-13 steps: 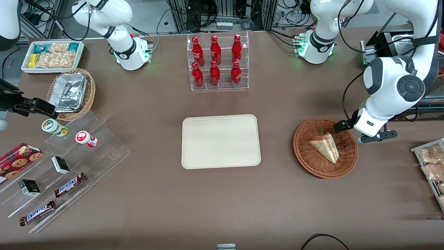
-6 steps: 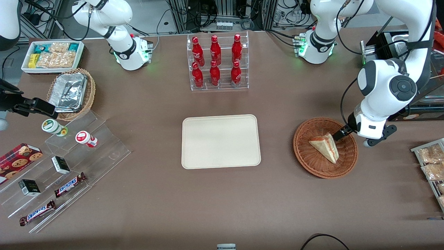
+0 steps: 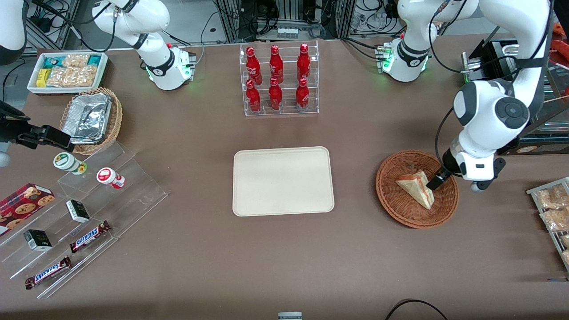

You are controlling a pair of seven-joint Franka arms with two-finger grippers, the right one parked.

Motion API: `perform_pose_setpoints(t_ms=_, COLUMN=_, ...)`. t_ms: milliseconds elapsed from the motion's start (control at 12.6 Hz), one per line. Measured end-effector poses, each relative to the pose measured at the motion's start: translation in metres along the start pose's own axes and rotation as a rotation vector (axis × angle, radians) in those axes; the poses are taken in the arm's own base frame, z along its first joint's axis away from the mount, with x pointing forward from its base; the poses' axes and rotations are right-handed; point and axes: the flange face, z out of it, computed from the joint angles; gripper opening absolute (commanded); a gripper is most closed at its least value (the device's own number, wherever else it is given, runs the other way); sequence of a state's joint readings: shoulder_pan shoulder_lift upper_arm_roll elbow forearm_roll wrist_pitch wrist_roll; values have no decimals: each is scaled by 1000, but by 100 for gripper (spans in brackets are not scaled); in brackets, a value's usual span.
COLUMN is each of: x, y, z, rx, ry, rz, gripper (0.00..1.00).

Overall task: Place sandwich from basket to tray
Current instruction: 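Lower the open left gripper around the wrapped sandwich in the basket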

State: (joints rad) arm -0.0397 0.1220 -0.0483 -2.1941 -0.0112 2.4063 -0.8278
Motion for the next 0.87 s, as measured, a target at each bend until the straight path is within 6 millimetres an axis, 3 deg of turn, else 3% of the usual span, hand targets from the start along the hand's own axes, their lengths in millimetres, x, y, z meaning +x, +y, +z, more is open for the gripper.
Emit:
perform_pose_setpoints(t_ms=317, x=-17, y=11, z=23, rx=28, ry=-32, rz=31, gripper=100)
perform_pose_setpoints(t_ms=873, x=-19, y=3, z=76, rx=85, ry=-86, rz=25, gripper=100)
